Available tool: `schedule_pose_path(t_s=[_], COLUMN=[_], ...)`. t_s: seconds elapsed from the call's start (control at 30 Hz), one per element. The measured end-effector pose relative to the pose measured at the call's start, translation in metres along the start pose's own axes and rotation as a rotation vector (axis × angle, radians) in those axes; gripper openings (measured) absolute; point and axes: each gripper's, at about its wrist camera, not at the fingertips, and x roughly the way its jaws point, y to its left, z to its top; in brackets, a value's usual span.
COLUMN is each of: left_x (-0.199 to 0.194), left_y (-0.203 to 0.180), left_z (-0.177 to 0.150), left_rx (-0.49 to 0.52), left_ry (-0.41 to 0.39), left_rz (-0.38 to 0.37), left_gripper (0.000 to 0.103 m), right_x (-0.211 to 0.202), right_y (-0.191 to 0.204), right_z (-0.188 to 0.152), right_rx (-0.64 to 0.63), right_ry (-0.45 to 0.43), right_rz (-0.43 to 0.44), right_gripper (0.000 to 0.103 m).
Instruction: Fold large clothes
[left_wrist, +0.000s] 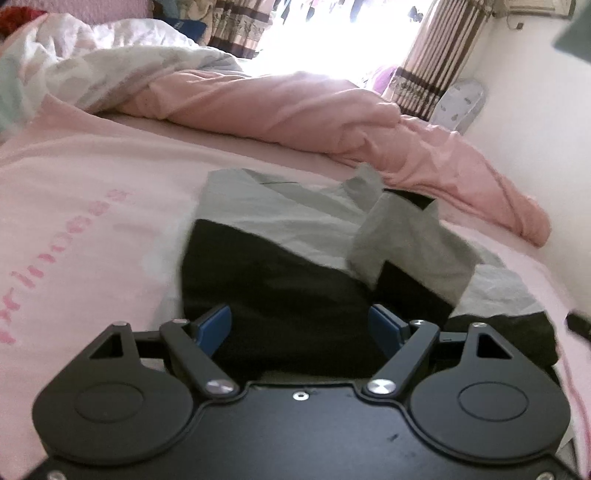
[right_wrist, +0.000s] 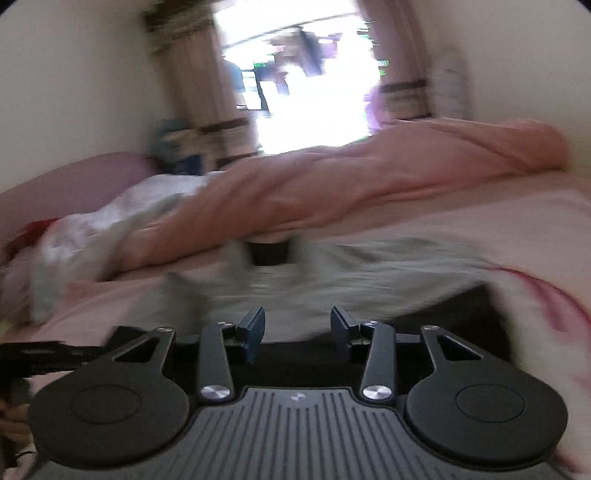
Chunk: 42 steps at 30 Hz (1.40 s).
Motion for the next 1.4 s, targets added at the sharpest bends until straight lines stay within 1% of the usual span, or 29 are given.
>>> schedule_pose_path(t_s=[0.03,0.13,0.23,0.27,0.33,0.4,0.47,0.53,0.57,0.63,0.67,0.7,0.73,0.77,0.83,0.87,0.9,0.93,0.97,1.0,1.03,1.07,1.1,1.17,1.23,1.3,1.4], left_x=[0.002,0.010,0.023,0.029,0.040,0.053,0.069,0.085,0.093,0.102,0.103,0.102,0.099,0.091,0.067,0.052,0.039,0.027,0.016,0.006,0.000,-0.004,-0.006,-0.007,-0.002,0.006,0.019], left_y=[-0.006,-0.032,-0.070,-0.085,-0.114,-0.138,-0.150,-0.159,-0.162,-0.161,-0.160,-0.159,-0.155,-0.148,-0.126,-0.111,-0.098,-0.085,-0.072,-0.063,-0.053,-0.044,-0.032,-0.008,0.006,0.012,0.011], left_z=[0.001,0.000,-0.005,-0.007,-0.013,-0.020,-0.025,-0.028,-0.029,-0.030,-0.030,-0.029,-0.027,-0.023,-0.016,-0.013,-0.013,-0.014,-0.016,-0.019,-0.020,-0.021,-0.019,-0.015,-0.010,-0.009,-0.011], left_rx=[0.001,0.024,0.074,0.111,0.228,0.335,0.394,0.434,0.451,0.456,0.447,0.437,0.423,0.385,0.284,0.223,0.181,0.156,0.144,0.140,0.140,0.127,0.086,-0.041,-0.137,-0.193,-0.224], left_ry=[-0.003,-0.003,0.010,0.010,-0.011,-0.030,-0.026,-0.015,-0.006,0.001,-0.003,-0.008,-0.018,-0.038,-0.077,-0.097,-0.116,-0.130,-0.143,-0.163,-0.175,-0.167,-0.147,-0.103,-0.062,-0.023,0.043], left_rz=[-0.009,-0.033,-0.068,-0.054,-0.011,0.052,0.102,0.136,0.156,0.167,0.165,0.173,0.181,0.172,0.145,0.126,0.106,0.096,0.119,0.164,0.207,0.223,0.209,0.128,0.079,0.035,0.029], left_gripper=[0.081,0.081,0.082,0.082,0.082,0.082,0.082,0.081,0.073,0.063,0.053,0.046,0.034,0.027,0.023,0.024,0.030,0.052,0.075,0.079,0.082,0.084,0.084,0.084,0.084,0.084,0.082], right_x=[-0.002,0.002,0.010,0.010,0.014,0.010,0.014,0.019,0.022,0.025,0.024,0.024,0.024,0.023,0.021,0.019,0.018,0.018,0.018,0.018,0.018,0.018,0.018,0.018,0.018,0.018,0.019], right_y=[-0.014,-0.040,-0.051,-0.055,-0.059,-0.064,-0.067,-0.072,-0.074,-0.078,-0.079,-0.080,-0.080,-0.080,-0.079,-0.078,-0.077,-0.075,-0.073,-0.072,-0.070,-0.068,-0.067,-0.064,-0.062,-0.061,-0.059], right_z=[-0.001,-0.013,-0.020,-0.022,-0.018,-0.019,-0.018,-0.016,-0.016,-0.017,-0.017,-0.017,-0.018,-0.018,-0.019,-0.019,-0.020,-0.020,-0.020,-0.020,-0.020,-0.020,-0.020,-0.019,-0.018,-0.018,-0.018], right_rx=[0.040,0.107,0.133,0.142,0.149,0.146,0.147,0.155,0.164,0.179,0.186,0.192,0.196,0.198,0.198,0.197,0.194,0.189,0.184,0.180,0.177,0.176,0.176,0.179,0.179,0.179,0.167], right_ry=[0.016,0.044,0.054,0.059,0.067,0.064,0.063,0.068,0.070,0.074,0.074,0.073,0.073,0.073,0.070,0.068,0.068,0.070,0.072,0.074,0.074,0.073,0.070,0.063,0.062,0.066,0.072], right_rz=[-0.018,-0.050,-0.065,-0.066,-0.059,-0.050,-0.055,-0.050,-0.052,-0.051,-0.048,-0.044,-0.041,-0.039,-0.029,-0.024,-0.017,-0.014,-0.013,-0.010,-0.008,-0.007,-0.005,-0.006,-0.009,-0.010,-0.021], right_gripper=[0.049,0.049,0.049,0.049,0.049,0.049,0.049,0.049,0.049,0.049,0.049,0.049,0.049,0.049,0.049,0.049,0.049,0.049,0.049,0.049,0.049,0.049,0.049,0.049,0.049,0.049,0.050])
